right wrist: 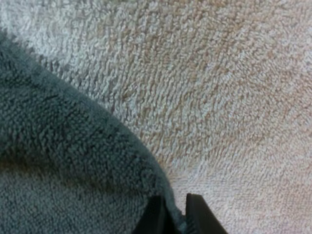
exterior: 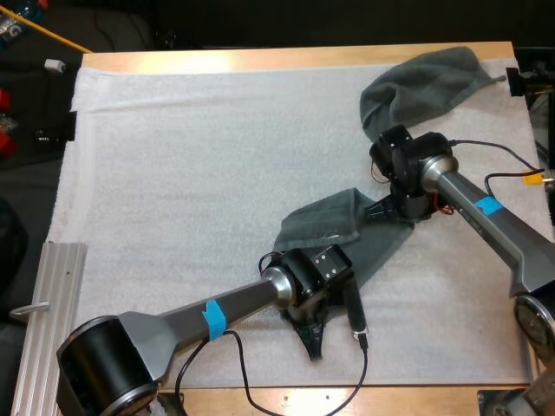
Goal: Pick towel from pile, fold and stack
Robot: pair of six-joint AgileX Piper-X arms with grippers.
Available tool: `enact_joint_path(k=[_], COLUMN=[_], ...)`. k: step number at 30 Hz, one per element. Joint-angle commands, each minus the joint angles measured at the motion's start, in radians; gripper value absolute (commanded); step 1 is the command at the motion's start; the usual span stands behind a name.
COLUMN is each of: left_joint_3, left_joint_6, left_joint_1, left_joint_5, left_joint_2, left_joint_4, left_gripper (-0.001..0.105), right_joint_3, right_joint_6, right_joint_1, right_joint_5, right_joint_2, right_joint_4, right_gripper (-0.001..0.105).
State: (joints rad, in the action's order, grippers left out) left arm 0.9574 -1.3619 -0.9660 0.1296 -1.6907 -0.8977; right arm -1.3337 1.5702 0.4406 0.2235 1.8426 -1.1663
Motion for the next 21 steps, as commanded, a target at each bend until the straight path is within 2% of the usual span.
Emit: enact_joint_path(k=[1,10,21], left_joint_3=[0.000,0.033,0.156], left_joint_6=[-0.011,-0.033,-0.053], left_joint_1=[-0.005,-0.004,0.000], left_joint_5=[-0.003,-0.003,-0.005], left_joint_2=[-0.005,0.104,0.296], left_joint_4=[-0.022,-0.062,-0.159], left_gripper=[0.000,0.000,0.000], right_joint_3=[-0.002,-0.002,-0.002], right_joint_6=[0.004,0.004,0.028], right_joint_1=[-0.002,-0.002,-0.002], right_joint_5=[-0.003,-0.029,-0.039], right_joint_2=[-0.016,-0.071,-0.282], right_joint_4=[-0.005,-0.007,-0.018], right_gripper=[0.000,0.000,0.000])
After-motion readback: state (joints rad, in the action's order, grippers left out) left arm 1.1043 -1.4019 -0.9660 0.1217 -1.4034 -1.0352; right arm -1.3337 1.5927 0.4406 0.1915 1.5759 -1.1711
